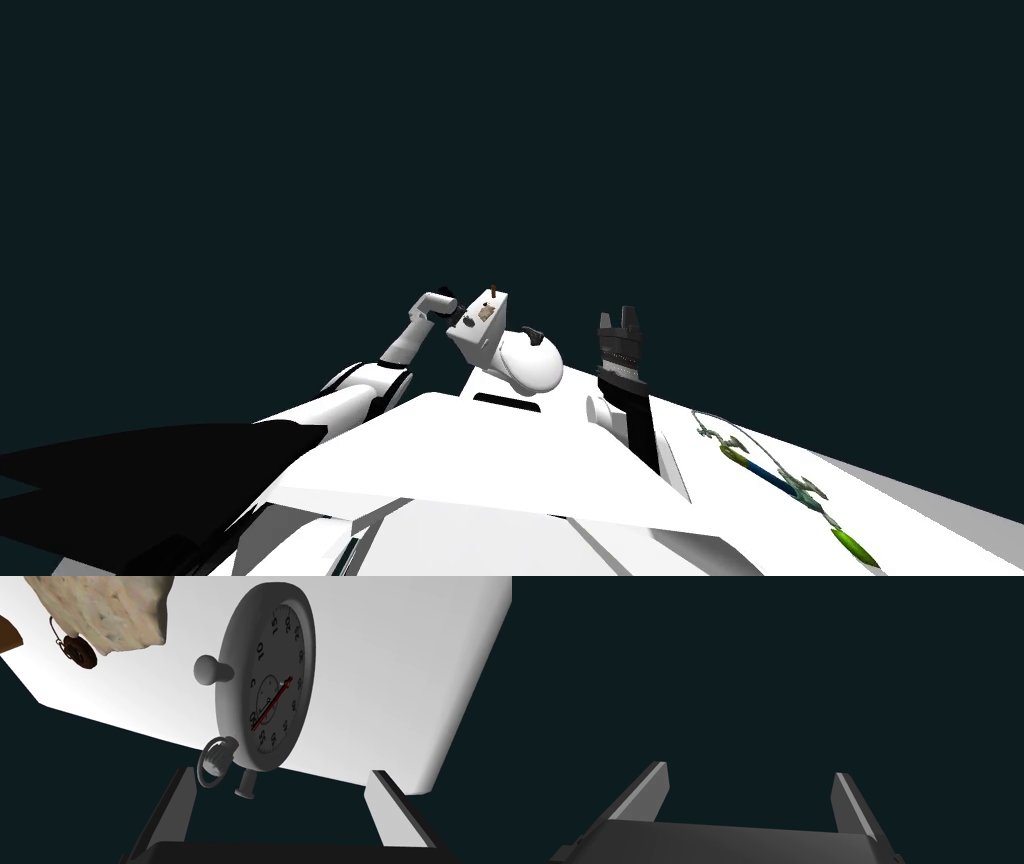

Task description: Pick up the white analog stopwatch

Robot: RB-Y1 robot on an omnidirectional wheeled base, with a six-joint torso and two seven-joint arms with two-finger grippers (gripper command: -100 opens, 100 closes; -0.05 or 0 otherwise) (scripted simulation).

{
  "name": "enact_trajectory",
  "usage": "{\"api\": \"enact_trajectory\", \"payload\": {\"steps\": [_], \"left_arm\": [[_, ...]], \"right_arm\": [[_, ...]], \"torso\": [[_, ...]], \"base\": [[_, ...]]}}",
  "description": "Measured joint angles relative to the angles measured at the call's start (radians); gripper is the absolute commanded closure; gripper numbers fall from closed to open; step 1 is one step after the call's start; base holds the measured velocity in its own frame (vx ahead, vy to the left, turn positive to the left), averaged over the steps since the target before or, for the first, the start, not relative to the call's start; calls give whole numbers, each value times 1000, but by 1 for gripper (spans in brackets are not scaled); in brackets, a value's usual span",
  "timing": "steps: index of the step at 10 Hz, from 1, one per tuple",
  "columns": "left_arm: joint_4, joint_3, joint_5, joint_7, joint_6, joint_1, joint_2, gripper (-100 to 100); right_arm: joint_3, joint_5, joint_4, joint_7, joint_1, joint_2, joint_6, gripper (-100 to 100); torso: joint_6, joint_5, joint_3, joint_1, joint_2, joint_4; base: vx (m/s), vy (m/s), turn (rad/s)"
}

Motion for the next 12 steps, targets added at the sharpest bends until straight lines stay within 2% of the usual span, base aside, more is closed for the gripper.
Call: {"api": "enact_trajectory", "payload": {"steps": [12], "left_arm": [[16,13,63,41,322,-100,42,-100]], "right_arm": [[0,0,0,0,0,0,0,0]], "torso": [[0,0,-1,0,-1,0]], "base": [[18,-39,18]]}}
